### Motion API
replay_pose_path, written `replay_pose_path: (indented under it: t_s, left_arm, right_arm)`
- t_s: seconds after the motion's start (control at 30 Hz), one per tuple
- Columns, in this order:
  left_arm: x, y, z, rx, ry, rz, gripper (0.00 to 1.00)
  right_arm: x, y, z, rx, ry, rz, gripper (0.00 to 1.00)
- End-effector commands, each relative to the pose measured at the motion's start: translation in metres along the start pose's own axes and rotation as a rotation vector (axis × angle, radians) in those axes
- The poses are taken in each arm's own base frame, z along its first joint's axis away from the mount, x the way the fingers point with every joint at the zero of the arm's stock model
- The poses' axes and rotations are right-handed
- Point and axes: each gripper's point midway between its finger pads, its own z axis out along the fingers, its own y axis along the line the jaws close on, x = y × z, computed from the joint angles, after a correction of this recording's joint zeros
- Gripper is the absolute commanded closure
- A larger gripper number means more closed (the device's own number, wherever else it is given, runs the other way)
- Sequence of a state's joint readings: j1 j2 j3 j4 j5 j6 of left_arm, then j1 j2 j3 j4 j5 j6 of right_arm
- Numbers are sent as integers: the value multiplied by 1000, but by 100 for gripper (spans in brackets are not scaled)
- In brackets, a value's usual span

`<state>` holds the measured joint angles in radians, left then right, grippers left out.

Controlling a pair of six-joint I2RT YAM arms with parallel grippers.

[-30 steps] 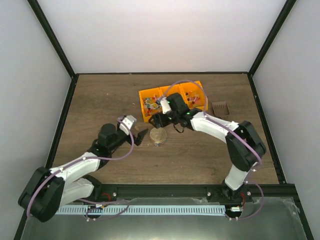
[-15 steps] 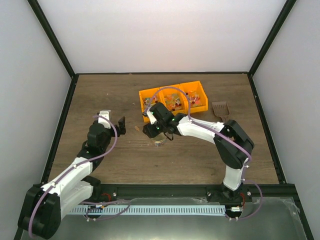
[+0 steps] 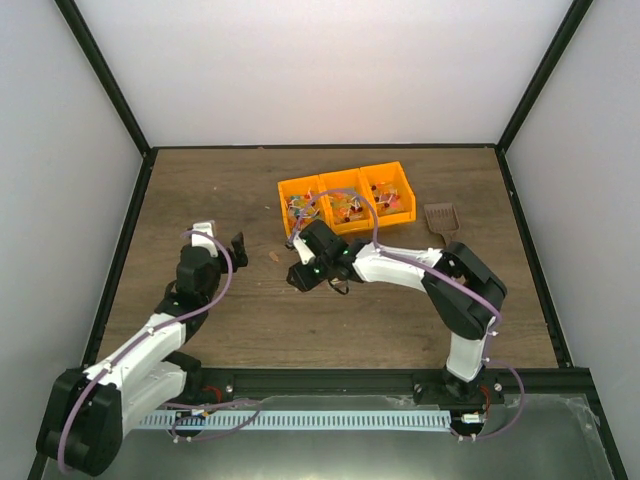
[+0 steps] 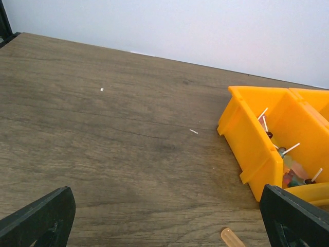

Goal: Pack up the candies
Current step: Move the packing bottle to the center of the board, then reset both arms

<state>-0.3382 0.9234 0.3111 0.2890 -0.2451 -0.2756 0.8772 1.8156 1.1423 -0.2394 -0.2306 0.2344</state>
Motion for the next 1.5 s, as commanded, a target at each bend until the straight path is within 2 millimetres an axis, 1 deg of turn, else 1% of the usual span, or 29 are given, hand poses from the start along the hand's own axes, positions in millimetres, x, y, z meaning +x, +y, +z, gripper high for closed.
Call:
replay_pose_path:
  t_s: [0.0, 0.13, 0.2, 0.3, 0.4, 0.5, 0.6, 0.67, 0.7, 0.77, 0.8, 0.83, 0.87, 0.9, 0.97, 1.07, 1.13, 1.2, 1.23, 1.27, 1.33, 1.37, 1.4, 1.47]
  left_arm:
    - [0, 7, 1, -34, -6, -18, 0]
    - [-2, 4, 1, -16, -12, -43, 0]
    - [-5, -1, 0, 10, -19, -56, 0]
    - [-13, -7, -1, 39, -46, -48, 0]
    - [-21, -7, -1, 31, -65, -34, 0]
    - [-30, -9, -1, 29, -84, -20, 0]
    - [-35, -14, 0, 51, -93, -11, 0]
    - [-39, -16, 0, 57, -99, 7, 0]
    - [-41, -17, -1, 58, -105, 25, 0]
    - [-49, -15, -1, 38, -117, 74, 0]
    - [-52, -13, -1, 27, -122, 108, 0]
    - [-55, -10, 0, 14, -131, 137, 0]
    - [-58, -6, 1, -2, -140, 154, 0]
    - [-61, 2, 2, -25, -150, 157, 0]
    - [-65, 16, 8, -39, -169, 139, 0]
    - [-64, 37, 20, -64, -166, 146, 0]
    - [-56, 50, 28, -93, -150, 176, 0]
    - [-53, 57, 30, -98, -174, 207, 0]
    - [-53, 61, 30, -100, -195, 219, 0]
    - [-48, 64, 31, -101, -200, 229, 0]
    - [-42, 70, 37, -99, -190, 243, 0]
    - [-37, 71, 41, -94, -182, 248, 0]
    - [-34, 72, 43, -89, -187, 244, 0]
    - [-30, 75, 49, -81, -194, 213, 0]
  right_arm:
    - [4, -22, -5, 31, -3, 62, 57]
    - [3, -45, -9, 57, -9, 80, 56]
    - [0, -55, -14, 62, -20, 81, 56]
    - [-8, -62, -22, 60, -49, 70, 56]
    - [-20, -55, -30, 27, -84, 43, 56]
    - [-30, -38, -42, -51, -125, 27, 52]
    - [-36, -28, -55, -86, -167, 18, 47]
    - [-41, -27, -65, -75, -204, 7, 45]
    - [-47, -24, -75, -71, -236, -6, 43]
    - [-56, -27, -93, -37, -297, -18, 39]
    - [-61, -32, -102, -15, -328, -16, 36]
    - [-65, -38, -113, 12, -361, -6, 34]
    - [-70, -49, -124, 38, -394, 12, 32]
    - [-73, -60, -134, 61, -424, 32, 30]
    - [-76, -91, -153, 128, -473, 84, 25]
    - [-73, -141, -177, 246, -526, 136, 20]
    - [-67, -168, -190, 318, -561, 125, 17]
    - [-58, -197, -205, 408, -607, 139, 10]
    - [-52, -210, -213, 445, -634, 144, 8]
    - [-45, -222, -221, 484, -664, 148, 5]
    - [-32, -248, -244, 616, -759, 150, 2]
    - [-24, -259, -255, 693, -803, 151, 0]
    - [-18, -266, -265, 756, -856, 139, 0]
    - [-4, -282, -274, 826, -903, 141, 0]
